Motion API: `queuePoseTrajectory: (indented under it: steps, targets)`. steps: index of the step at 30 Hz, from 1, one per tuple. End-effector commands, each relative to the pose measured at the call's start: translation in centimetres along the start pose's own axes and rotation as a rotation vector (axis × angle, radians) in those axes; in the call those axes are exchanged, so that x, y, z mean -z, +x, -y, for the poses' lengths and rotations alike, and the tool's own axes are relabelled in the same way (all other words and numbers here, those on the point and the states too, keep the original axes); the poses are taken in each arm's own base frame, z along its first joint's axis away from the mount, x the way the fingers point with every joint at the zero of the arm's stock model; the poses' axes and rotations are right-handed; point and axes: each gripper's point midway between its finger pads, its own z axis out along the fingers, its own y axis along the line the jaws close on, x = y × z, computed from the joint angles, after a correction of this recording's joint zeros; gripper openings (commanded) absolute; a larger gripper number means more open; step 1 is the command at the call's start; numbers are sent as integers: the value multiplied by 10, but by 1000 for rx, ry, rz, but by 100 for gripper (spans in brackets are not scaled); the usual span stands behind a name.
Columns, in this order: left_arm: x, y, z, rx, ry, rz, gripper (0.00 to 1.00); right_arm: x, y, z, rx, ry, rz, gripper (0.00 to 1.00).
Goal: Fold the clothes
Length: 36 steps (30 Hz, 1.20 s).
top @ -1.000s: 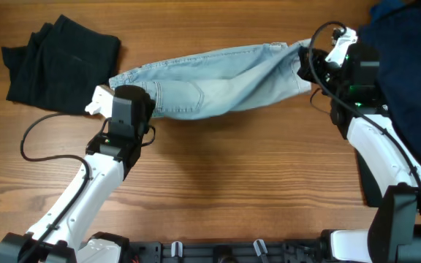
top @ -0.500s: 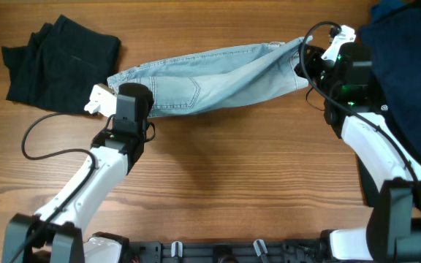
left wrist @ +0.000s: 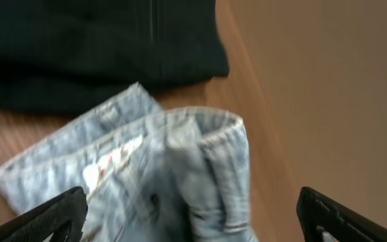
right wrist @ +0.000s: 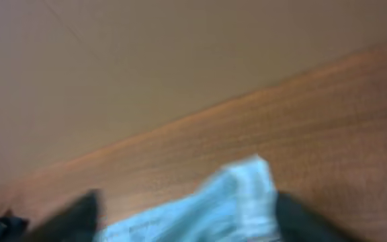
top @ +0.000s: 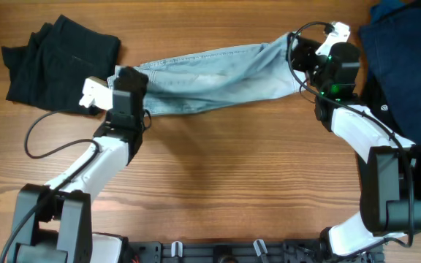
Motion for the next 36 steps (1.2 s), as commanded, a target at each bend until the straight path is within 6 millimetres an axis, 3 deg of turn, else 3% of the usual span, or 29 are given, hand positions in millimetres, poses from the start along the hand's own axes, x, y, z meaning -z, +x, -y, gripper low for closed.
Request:
queuePoseTrajectory:
  steps: [1,7,13,20,24,27,29,32,34,36]
  targets:
    - [-6,-12,8,-72,45,12,99,-5,-6,-2,25,-4,15,100]
    - [2,4,41,-270,171,-110,100,-6,17,-22,162,-96,-195,100]
    - [21,21,54,-506,160,-188,99,0,28,-36,257,-131,-343,100]
    - [26,40,7,-613,-14,-288,99,3,58,-26,320,-98,-444,100]
    - [25,52,-12,-645,-71,-340,100,-2,71,-58,429,-232,-437,100]
    - [27,61,-14,-664,-73,-359,99,-14,84,-78,427,-274,-417,99]
    - [27,63,-5,-660,-43,-350,99,-21,90,-98,352,-309,-393,97]
    - [31,62,17,-679,34,-347,99,-22,84,-154,292,-455,-304,95]
    - [36,56,29,-668,63,-327,99,-22,86,-193,339,-526,-219,95]
    - [44,45,40,-654,91,-294,100,-30,101,-213,444,-492,-140,99]
